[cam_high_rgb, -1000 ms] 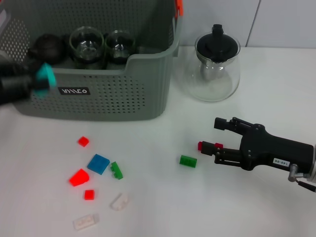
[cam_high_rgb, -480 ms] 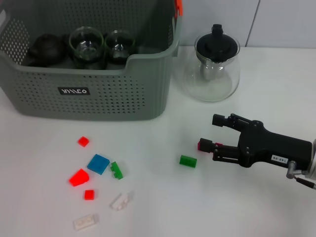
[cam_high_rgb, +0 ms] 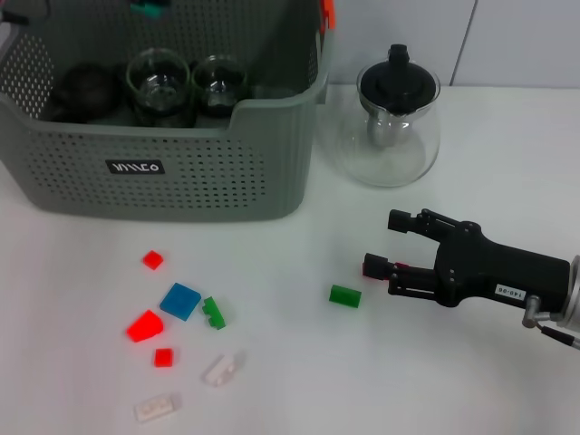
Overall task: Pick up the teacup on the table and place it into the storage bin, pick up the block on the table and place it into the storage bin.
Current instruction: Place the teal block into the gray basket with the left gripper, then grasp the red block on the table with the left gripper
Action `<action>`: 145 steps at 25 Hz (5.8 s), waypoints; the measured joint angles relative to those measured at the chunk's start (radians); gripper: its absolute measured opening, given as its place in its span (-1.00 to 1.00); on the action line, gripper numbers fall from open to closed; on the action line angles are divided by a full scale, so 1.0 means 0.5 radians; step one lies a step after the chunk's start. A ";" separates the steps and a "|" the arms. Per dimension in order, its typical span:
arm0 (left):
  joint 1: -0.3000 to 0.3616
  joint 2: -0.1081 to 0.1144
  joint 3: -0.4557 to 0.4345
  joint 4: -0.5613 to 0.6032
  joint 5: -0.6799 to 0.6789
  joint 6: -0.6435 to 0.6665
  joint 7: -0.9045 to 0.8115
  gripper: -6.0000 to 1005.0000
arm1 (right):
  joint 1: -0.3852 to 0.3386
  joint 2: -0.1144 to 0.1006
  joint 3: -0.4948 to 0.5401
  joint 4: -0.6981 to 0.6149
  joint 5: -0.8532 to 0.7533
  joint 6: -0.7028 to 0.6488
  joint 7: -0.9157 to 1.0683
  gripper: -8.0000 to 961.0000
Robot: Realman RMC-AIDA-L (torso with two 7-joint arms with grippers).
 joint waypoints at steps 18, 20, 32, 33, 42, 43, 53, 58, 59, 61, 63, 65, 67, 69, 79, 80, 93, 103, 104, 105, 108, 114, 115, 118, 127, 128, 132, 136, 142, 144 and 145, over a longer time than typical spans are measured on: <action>-0.130 -0.204 0.227 -0.276 0.641 -0.520 -0.250 -0.12 | 0.006 0.002 0.000 -0.012 0.000 0.001 0.012 0.97; -0.109 -0.211 0.201 -0.229 0.641 -0.540 -0.274 -0.08 | 0.006 0.001 0.001 -0.012 0.000 0.002 0.011 0.97; 0.610 -0.383 -0.021 0.692 -0.930 -0.081 0.310 0.41 | 0.007 0.001 0.024 -0.011 0.001 0.006 0.001 0.97; 0.633 -0.377 -0.117 0.678 -1.091 0.052 0.350 0.41 | 0.008 0.001 0.025 -0.011 -0.003 0.006 0.001 0.97; 0.650 -0.107 -0.795 -0.034 -1.495 1.088 0.695 0.41 | 0.010 0.001 0.025 0.001 -0.010 0.006 0.003 0.97; 0.665 -0.083 -0.825 -0.071 -1.452 1.180 0.762 0.41 | 0.009 0.000 0.024 0.002 -0.010 0.006 0.004 0.97; 0.937 -0.119 -1.050 0.121 -0.897 1.621 1.613 0.41 | 0.009 -0.001 0.011 0.007 -0.012 0.008 0.004 0.97; 1.038 -0.214 -1.038 0.074 -0.672 1.491 2.027 0.40 | 0.005 0.001 0.009 0.007 -0.013 0.018 0.008 0.97; 1.065 -0.242 -1.034 0.050 -0.644 1.433 2.131 0.40 | 0.004 0.001 0.008 0.007 -0.013 0.019 0.011 0.97; 1.097 -0.287 -1.025 0.018 -0.605 1.347 2.248 0.40 | 0.003 0.001 0.006 0.007 -0.013 0.022 0.014 0.97; 1.109 -0.310 -1.019 -0.001 -0.576 1.301 2.304 0.40 | 0.002 0.001 0.006 0.007 -0.013 0.025 0.015 0.97; 1.129 -0.365 -1.012 -0.099 -0.463 1.151 2.444 0.40 | 0.001 0.001 0.006 0.007 -0.013 0.033 0.015 0.97; 1.131 -0.392 -1.013 -0.175 -0.405 1.065 2.514 0.40 | 0.003 0.001 0.006 0.007 -0.013 0.047 0.015 0.97; 1.131 -0.413 -1.020 -0.223 -0.389 0.999 2.553 0.40 | 0.007 0.002 0.006 0.008 -0.013 0.066 0.016 0.97; 1.134 -0.430 -1.036 -0.392 -0.403 0.939 2.729 0.06 | 0.011 0.010 0.003 0.010 -0.027 0.078 0.016 0.97; 1.130 -0.431 -1.037 -0.417 -0.403 0.922 2.765 0.03 | 0.010 0.010 0.003 0.010 -0.027 0.078 0.016 0.97; 1.117 -0.433 -1.040 -0.595 -0.437 0.724 2.971 0.01 | 0.004 0.010 0.003 0.010 -0.028 0.077 0.016 0.97; 1.114 -0.430 -1.025 -0.639 -0.442 0.642 2.973 0.00 | -0.004 0.010 0.005 0.010 -0.028 0.077 0.016 0.97; 1.114 -0.431 -1.025 -0.640 -0.439 0.638 2.973 0.00 | -0.004 0.010 0.005 0.010 -0.028 0.077 0.016 0.97; 1.114 -0.431 -1.025 -0.641 -0.437 0.631 2.973 -0.01 | -0.004 0.011 0.004 0.010 -0.028 0.077 0.016 0.97; 1.118 -0.433 -1.025 -0.643 -0.435 0.618 2.974 -0.01 | -0.006 0.010 0.004 0.010 -0.028 0.077 0.016 0.96; 1.126 -0.433 -1.025 -0.644 -0.433 0.616 2.974 -0.02 | -0.009 0.007 0.003 0.010 -0.028 0.077 0.016 0.96; 1.127 -0.432 -1.025 -0.644 -0.433 0.616 2.975 -0.02 | -0.010 0.007 0.003 0.010 -0.028 0.076 0.016 0.97; 1.127 -0.432 -1.026 -0.646 -0.431 0.616 2.975 -0.06 | -0.010 0.007 0.003 0.010 -0.029 0.069 0.016 0.97; 1.128 -0.432 -1.038 -0.652 -0.440 0.616 2.970 -0.31 | -0.012 0.007 0.003 0.010 -0.031 0.062 0.016 0.97; 1.127 -0.432 -1.038 -0.659 -0.439 0.616 2.970 -0.34 | -0.013 0.007 0.003 0.010 -0.031 0.062 0.016 0.97; 1.123 -0.431 -1.034 -0.672 -0.433 0.607 2.970 -0.34 | -0.012 0.004 0.003 0.012 -0.031 0.060 0.016 0.97; 1.122 -0.432 -1.026 -0.675 -0.430 0.589 2.965 -0.36 | -0.012 0.004 0.003 0.013 -0.031 0.057 0.016 0.97; 1.110 -0.431 -1.014 -0.666 -0.403 0.573 2.891 -0.45 | -0.012 0.004 0.003 0.013 -0.031 0.057 0.017 0.97; 1.103 -0.429 -1.014 -0.656 -0.400 0.570 2.852 -0.48 | -0.012 0.004 0.003 0.013 -0.031 0.057 0.018 0.97; 1.101 -0.428 -1.013 -0.652 -0.399 0.574 2.846 -0.49 | -0.011 0.003 0.003 0.013 -0.031 0.057 0.019 0.97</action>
